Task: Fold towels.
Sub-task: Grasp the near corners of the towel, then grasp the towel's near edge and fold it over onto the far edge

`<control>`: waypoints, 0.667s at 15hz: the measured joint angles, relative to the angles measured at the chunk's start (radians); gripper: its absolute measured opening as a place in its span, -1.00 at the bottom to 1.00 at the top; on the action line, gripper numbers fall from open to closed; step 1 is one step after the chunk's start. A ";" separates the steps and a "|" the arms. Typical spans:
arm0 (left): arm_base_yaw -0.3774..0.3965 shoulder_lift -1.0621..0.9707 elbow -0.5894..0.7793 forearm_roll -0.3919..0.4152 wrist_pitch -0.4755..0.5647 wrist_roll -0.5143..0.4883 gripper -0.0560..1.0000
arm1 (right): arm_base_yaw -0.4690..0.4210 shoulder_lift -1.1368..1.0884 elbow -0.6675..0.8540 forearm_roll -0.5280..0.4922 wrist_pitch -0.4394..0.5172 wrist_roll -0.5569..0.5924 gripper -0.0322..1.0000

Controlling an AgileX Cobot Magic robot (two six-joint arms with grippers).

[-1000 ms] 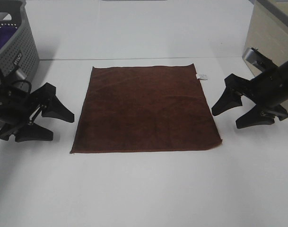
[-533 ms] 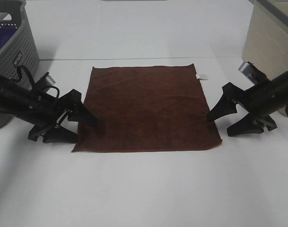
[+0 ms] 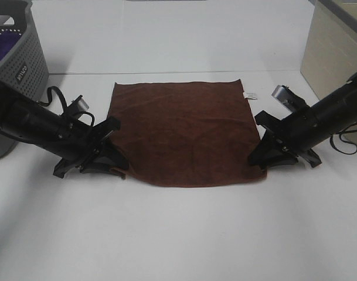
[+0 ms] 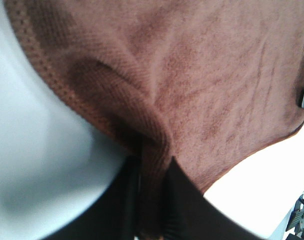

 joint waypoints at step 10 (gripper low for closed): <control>-0.002 -0.126 0.138 0.257 0.065 -0.216 -0.89 | 0.001 -0.133 0.144 -0.066 0.063 0.099 -0.94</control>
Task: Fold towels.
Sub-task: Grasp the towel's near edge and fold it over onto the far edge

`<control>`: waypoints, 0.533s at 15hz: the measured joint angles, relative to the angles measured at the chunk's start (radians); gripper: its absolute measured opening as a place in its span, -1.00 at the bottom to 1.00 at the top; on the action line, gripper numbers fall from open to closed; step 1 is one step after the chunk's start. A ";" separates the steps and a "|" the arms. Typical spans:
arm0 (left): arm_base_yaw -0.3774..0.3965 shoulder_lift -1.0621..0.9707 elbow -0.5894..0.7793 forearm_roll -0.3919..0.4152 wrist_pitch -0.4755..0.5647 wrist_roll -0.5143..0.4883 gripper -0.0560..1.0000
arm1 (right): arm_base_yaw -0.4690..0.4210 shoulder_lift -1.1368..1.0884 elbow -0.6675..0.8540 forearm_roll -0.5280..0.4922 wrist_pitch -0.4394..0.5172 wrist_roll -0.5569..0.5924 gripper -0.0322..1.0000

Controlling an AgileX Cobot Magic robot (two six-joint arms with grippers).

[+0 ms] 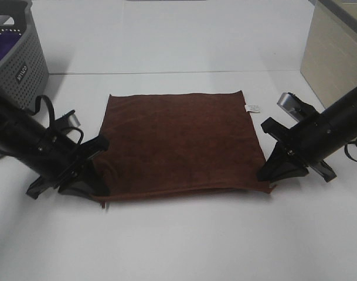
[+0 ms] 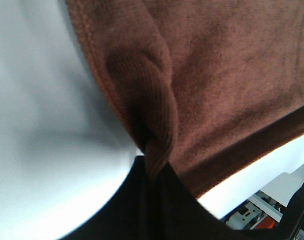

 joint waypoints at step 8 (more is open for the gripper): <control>-0.001 -0.166 0.180 0.012 0.048 -0.022 -0.89 | 0.007 -0.184 0.144 -0.023 0.046 0.053 -0.94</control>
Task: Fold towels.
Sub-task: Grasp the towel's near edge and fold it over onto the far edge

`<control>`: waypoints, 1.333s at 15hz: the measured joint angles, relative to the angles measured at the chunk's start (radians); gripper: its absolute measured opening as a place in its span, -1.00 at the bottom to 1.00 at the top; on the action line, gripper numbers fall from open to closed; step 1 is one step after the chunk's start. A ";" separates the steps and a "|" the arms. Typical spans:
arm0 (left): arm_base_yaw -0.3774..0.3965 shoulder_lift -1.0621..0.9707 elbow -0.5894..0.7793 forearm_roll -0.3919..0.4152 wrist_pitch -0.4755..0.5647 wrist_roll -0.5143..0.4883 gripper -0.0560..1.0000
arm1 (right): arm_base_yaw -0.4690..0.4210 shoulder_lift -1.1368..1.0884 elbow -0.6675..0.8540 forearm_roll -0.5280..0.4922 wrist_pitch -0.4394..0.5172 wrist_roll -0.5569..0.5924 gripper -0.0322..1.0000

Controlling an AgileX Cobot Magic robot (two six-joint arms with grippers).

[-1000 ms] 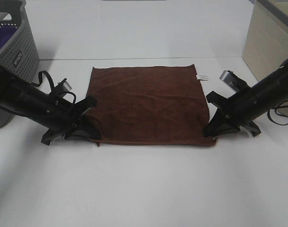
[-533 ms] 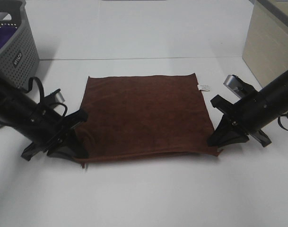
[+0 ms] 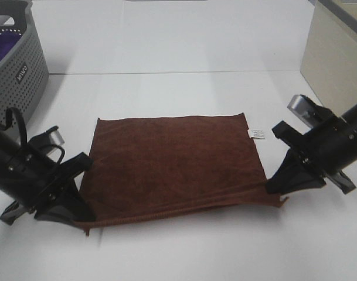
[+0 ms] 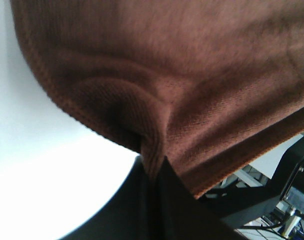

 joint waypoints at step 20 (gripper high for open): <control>0.000 0.400 -0.815 0.310 -0.053 -0.318 -0.67 | 0.002 0.485 -0.818 -0.035 0.041 0.074 -0.74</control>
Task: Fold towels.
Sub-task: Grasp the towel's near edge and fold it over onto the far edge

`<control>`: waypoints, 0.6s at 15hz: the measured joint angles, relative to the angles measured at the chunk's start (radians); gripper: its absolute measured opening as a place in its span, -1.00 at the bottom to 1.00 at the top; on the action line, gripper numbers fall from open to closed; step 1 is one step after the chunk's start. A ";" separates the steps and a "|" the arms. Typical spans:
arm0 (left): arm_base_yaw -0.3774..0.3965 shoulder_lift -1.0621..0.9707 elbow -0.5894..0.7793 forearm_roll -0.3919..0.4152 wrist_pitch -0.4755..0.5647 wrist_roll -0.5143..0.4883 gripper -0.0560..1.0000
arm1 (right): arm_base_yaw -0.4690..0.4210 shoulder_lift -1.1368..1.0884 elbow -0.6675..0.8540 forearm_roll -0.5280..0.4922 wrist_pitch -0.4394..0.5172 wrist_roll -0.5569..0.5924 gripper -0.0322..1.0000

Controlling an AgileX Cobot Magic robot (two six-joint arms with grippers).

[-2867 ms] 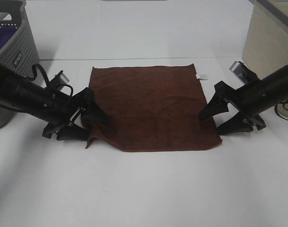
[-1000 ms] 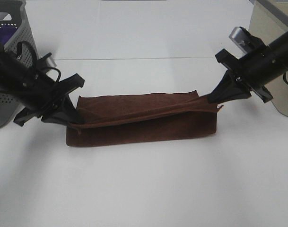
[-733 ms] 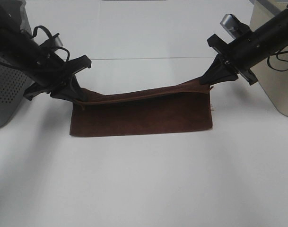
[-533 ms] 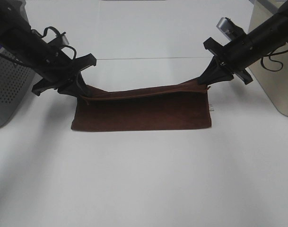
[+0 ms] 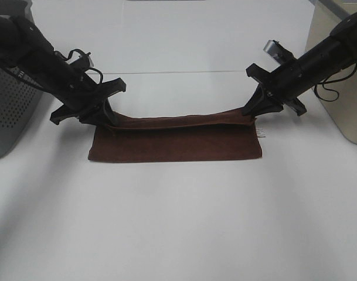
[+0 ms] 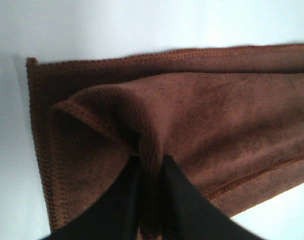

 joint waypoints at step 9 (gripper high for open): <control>0.001 -0.066 0.000 0.159 0.016 -0.048 0.40 | -0.004 -0.014 -0.029 -0.087 0.065 0.091 0.55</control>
